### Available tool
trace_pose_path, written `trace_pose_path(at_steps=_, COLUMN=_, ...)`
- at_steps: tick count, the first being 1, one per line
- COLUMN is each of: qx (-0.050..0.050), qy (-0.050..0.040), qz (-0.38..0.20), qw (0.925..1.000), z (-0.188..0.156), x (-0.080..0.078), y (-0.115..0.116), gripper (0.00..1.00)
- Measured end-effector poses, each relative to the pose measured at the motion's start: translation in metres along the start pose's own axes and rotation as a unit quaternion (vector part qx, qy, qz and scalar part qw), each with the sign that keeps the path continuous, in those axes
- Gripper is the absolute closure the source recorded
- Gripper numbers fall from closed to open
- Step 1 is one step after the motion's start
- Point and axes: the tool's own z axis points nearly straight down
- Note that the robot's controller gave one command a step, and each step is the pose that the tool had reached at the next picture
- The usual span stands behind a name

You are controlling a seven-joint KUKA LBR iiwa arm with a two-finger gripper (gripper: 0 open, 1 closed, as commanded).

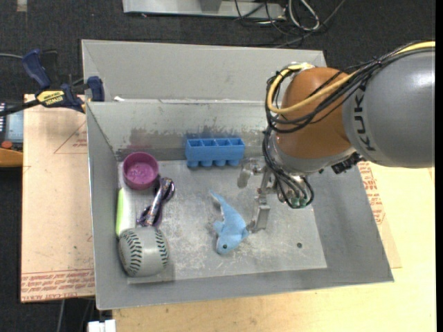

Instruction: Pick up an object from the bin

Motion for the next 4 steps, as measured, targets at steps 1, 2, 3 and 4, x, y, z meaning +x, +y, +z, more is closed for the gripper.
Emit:
trace_pose_path(at_steps=1, qx=0.000, qy=0.0000, qz=0.000, qw=1.0000, z=0.000, x=0.000, y=0.000, gripper=0.00)
trace_pose_path(at_steps=2, qx=0.000, qy=-0.0046, qz=-0.004, qw=1.0000, z=0.003, x=0.006, y=0.000, gripper=0.00)
trace_pose_path(at_steps=3, qx=0.000, qy=-0.0017, qz=-0.064, qw=0.9979, z=0.034, x=-0.003, y=0.011, gripper=0.00)
trace_pose_path(at_steps=4, qx=0.000, qy=-0.0050, qz=-0.034, qw=0.9994, z=0.063, x=0.048, y=0.019, gripper=0.00)
